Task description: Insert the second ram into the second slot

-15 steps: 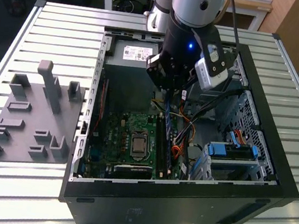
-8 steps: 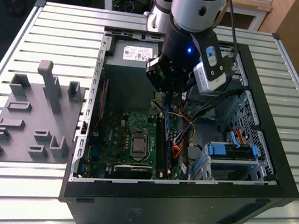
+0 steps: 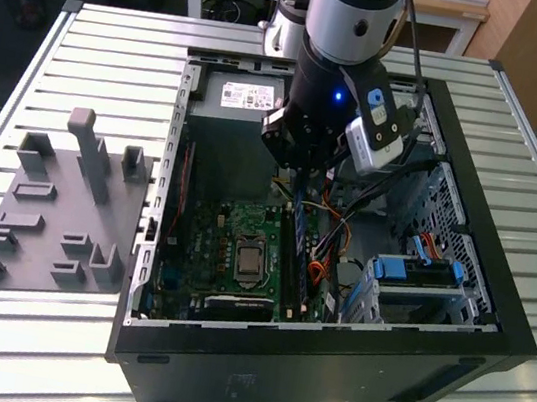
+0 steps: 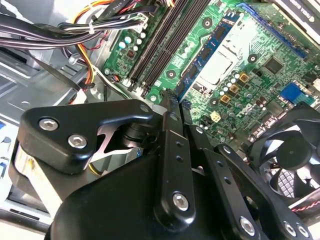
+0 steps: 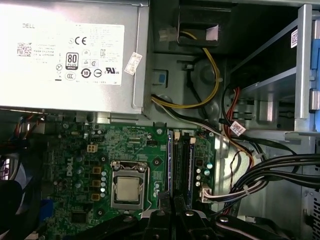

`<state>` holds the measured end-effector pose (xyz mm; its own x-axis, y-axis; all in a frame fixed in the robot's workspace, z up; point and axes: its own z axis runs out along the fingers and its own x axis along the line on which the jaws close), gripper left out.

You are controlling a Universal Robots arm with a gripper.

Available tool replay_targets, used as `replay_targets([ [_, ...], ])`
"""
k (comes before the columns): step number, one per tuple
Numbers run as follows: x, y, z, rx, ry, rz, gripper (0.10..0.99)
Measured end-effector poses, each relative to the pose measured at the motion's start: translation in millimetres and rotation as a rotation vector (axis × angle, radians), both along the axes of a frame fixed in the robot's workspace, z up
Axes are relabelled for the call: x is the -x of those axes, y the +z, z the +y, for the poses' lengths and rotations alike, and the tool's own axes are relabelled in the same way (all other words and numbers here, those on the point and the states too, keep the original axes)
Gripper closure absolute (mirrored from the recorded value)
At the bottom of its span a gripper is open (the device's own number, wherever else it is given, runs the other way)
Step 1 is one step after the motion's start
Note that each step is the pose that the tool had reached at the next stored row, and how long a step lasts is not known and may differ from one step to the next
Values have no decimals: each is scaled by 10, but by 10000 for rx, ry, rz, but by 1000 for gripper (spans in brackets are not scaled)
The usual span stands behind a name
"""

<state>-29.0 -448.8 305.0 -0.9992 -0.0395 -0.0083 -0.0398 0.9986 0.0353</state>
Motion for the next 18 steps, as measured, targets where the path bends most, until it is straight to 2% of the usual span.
replay_targets([
  [18,0,-127,0,0,0,6,949],
])
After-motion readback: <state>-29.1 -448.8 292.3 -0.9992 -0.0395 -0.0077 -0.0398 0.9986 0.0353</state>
